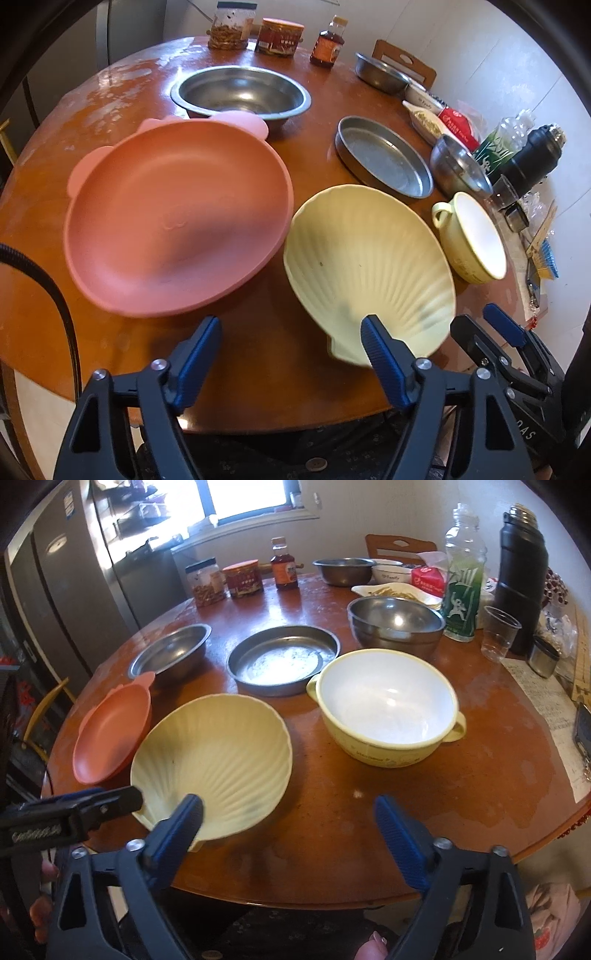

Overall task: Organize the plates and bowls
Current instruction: 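Move the right gripper to the cream shell bowl rim and close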

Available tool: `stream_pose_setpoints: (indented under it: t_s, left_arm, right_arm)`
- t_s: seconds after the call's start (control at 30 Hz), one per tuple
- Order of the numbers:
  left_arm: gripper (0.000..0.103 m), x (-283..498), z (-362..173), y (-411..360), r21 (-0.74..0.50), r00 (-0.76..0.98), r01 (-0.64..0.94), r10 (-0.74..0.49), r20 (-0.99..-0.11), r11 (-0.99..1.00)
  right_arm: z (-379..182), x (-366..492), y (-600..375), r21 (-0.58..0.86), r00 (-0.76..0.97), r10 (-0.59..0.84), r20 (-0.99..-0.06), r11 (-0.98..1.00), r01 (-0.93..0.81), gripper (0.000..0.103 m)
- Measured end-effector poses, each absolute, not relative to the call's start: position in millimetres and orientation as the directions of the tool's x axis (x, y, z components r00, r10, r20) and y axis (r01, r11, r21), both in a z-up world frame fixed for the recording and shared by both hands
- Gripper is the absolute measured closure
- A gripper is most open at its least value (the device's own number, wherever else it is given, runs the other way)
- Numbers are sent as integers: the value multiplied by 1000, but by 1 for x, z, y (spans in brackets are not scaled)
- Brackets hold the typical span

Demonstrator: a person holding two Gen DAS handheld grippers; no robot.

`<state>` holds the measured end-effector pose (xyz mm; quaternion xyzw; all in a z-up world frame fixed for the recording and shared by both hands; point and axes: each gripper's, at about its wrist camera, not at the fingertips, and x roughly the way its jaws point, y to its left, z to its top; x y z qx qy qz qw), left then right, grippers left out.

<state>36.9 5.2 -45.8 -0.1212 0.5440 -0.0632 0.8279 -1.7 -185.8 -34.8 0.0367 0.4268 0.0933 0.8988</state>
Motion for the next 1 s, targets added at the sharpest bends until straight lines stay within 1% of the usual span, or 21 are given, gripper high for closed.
stream_pose_setpoints:
  t_s: [0.03, 0.07, 0.1, 0.13, 0.17, 0.23, 0.27, 0.3, 0.33, 0.37, 0.4, 0.43, 0.53, 0.67, 0.87, 1.0]
  left_arm:
    - [33, 40, -48, 4, -271, 392, -25, -240, -888, 962]
    - [34, 42, -48, 3, -270, 396, -24, -238, -887, 963]
    - [38, 45, -48, 2, -262, 402, -20, -232, -886, 965]
    - [42, 47, -49, 1, -268, 398, -15, -240, -885, 963]
    - [43, 49, -49, 1, -273, 397, -13, -246, -884, 962]
    - [53, 54, -50, 1, -280, 400, -17, -250, -882, 960]
    - [56, 56, -50, 2, -285, 400, -16, -256, -880, 958]
    - [63, 58, -50, 3, -289, 400, -17, -259, -879, 957]
    - [71, 60, -51, 3, -296, 399, -17, -265, -878, 955]
    - [75, 62, -51, 3, -301, 398, -15, -271, -877, 954]
    - [81, 65, -52, 3, -305, 396, -14, -275, -876, 952]
    - [85, 66, -53, 2, -308, 393, -8, -280, -876, 951]
    - [88, 67, -53, -2, -294, 397, 8, -273, -877, 956]
    - [89, 63, -53, -1, -289, 396, 13, -270, -878, 957]
    - [88, 41, -48, 6, -254, 388, 15, -240, -890, 967]
    - [88, 24, -47, 11, -253, 381, 24, -242, -892, 967]
  right_arm:
    - [-37, 1, -185, 145, 611, 202, -765, 979, -141, 28]
    - [-40, 4, -184, 146, 600, 204, -773, 979, -144, 31]
    - [-43, 7, -184, 148, 590, 206, -781, 978, -145, 31]
    - [-44, 9, -183, 151, 584, 209, -784, 977, -148, 35]
    - [-45, 12, -181, 154, 579, 214, -786, 976, -152, 40]
    - [-48, 16, -180, 158, 573, 221, -789, 975, -158, 45]
    - [-49, 18, -179, 159, 572, 223, -789, 974, -161, 50]
    - [-50, 22, -179, 157, 569, 223, -792, 974, -163, 54]
    - [-52, 24, -179, 160, 565, 227, -793, 973, -165, 61]
    - [-53, 26, -178, 164, 562, 231, -795, 972, -167, 65]
    - [-54, 28, -177, 162, 559, 230, -797, 972, -170, 66]
    - [-55, 29, -176, 163, 558, 233, -796, 971, -174, 71]
    - [-56, 31, -174, 166, 555, 246, -795, 968, -190, 79]
    - [-55, 34, -174, 155, 557, 240, -795, 968, -196, 80]
    - [-54, 30, -165, 153, 533, 264, -804, 957, -245, 81]
    - [-52, 22, -159, 142, 520, 274, -809, 950, -279, 81]
